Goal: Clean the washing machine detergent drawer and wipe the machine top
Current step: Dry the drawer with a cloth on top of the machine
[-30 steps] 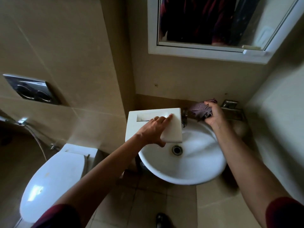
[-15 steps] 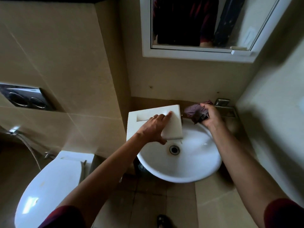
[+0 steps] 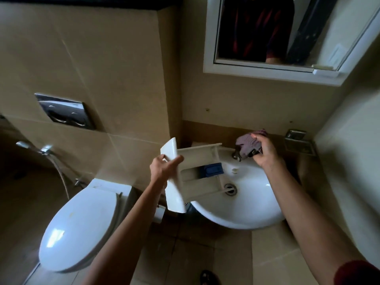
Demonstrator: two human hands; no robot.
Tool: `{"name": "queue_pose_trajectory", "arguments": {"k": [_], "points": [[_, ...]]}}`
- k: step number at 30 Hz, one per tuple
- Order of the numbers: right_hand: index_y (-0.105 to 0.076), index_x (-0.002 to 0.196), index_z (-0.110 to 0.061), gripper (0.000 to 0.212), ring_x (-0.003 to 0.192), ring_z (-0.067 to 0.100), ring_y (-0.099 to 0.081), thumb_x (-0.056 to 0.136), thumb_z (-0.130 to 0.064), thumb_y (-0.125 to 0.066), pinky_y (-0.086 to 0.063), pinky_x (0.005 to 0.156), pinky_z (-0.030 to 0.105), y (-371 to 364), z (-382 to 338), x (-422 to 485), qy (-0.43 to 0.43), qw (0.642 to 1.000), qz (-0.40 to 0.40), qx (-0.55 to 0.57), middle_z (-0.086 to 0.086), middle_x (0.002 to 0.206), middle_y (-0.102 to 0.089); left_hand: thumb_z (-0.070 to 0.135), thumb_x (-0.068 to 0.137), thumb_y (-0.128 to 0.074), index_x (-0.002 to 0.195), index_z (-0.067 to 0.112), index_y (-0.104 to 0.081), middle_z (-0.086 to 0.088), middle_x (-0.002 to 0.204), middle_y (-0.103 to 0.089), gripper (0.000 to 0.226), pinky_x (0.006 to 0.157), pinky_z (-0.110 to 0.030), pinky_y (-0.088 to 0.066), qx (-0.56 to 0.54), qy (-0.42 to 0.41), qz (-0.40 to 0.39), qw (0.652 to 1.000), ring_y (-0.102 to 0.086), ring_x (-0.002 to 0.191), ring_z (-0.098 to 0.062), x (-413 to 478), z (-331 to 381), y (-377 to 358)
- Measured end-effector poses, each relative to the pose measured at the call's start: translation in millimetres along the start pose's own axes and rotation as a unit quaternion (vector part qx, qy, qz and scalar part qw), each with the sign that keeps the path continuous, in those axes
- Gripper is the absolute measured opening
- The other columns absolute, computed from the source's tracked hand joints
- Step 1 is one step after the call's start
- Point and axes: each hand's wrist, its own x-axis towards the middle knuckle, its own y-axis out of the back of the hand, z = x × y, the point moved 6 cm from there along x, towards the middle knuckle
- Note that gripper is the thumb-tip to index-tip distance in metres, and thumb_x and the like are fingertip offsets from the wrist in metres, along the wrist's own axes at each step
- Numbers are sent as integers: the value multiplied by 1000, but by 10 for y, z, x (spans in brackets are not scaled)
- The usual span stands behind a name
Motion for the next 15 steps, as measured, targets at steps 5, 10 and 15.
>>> {"name": "queue_pose_trajectory", "arguments": {"k": [5, 10, 15], "points": [[-52, 78, -20, 16, 85, 17, -56, 88, -8, -56, -46, 72, 30, -606, 264, -225, 7, 999, -48, -18, 2, 85, -57, 43, 64, -84, 89, -6, -65, -15, 74, -63, 58, 49, -31, -53, -169, 140, 37, 975, -62, 61, -26, -257, -568, 647], [-44, 72, -22, 28, 85, 14, -50, 89, 0, -48, -40, 84, 34, -1503, 930, -562, -17, 982, -184, -44, -3, 77, -51, 43, 63, -81, 81, 4, -62, -6, 60, -51, 48, 47, -27, -49, -244, 206, 103, 942, -57, 55, -23, -594, -1023, 1353], [-44, 76, -22, 23, 82, 14, -54, 91, -6, -48, -45, 74, 31, -2412, 1739, -957, -110, 945, -299, -71, -2, 83, -51, 44, 66, -82, 93, 0, -65, -10, 73, -56, 54, 76, -50, -56, -283, 212, 217, 910, -61, 74, -29, -988, -1387, 2109]]}}
